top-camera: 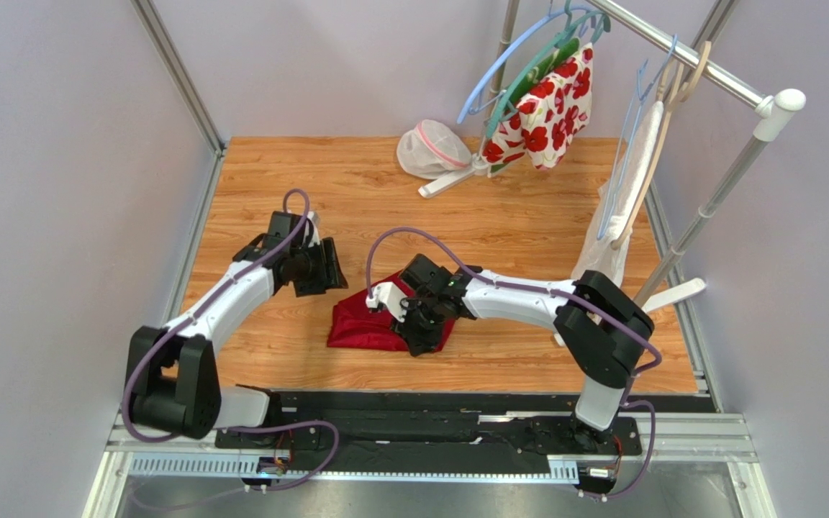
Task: Fold the napkin, place the utensils inside, and roll it up
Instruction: Roll the napkin with the utensil
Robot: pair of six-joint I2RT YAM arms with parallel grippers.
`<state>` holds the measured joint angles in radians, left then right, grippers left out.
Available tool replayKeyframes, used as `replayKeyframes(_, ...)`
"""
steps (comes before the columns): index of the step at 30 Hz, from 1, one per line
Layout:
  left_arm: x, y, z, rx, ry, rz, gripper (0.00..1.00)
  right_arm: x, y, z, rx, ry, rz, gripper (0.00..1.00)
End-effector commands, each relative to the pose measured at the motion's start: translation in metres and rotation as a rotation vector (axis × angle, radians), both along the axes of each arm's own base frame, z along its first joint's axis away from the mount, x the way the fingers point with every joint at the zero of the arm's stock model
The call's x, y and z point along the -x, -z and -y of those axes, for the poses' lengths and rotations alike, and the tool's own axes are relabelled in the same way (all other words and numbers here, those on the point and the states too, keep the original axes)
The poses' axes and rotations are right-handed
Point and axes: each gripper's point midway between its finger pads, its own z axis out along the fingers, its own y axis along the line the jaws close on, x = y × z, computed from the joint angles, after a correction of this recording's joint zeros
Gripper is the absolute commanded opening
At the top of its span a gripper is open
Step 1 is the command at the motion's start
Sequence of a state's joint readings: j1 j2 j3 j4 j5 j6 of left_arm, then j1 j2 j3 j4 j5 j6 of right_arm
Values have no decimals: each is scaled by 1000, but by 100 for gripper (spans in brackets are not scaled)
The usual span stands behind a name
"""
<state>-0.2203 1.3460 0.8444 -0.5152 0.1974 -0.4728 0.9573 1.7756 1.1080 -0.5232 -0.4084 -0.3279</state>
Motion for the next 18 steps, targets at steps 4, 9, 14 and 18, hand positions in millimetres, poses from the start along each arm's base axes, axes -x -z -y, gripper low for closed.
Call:
replayKeyframes(4,-1,-34,17,154,30,249,60,33,17,21,31,6,-403,0)
replayKeyframes(9,6,-46,43,300,128,346,60,26,15,23,-9,59,-542,0)
replayKeyframes(14,19,-30,71,356,233,288,60,18,21,26,6,135,-623,0)
replayKeyframes(18,27,-13,91,379,301,241,59,17,21,31,-27,188,-736,0)
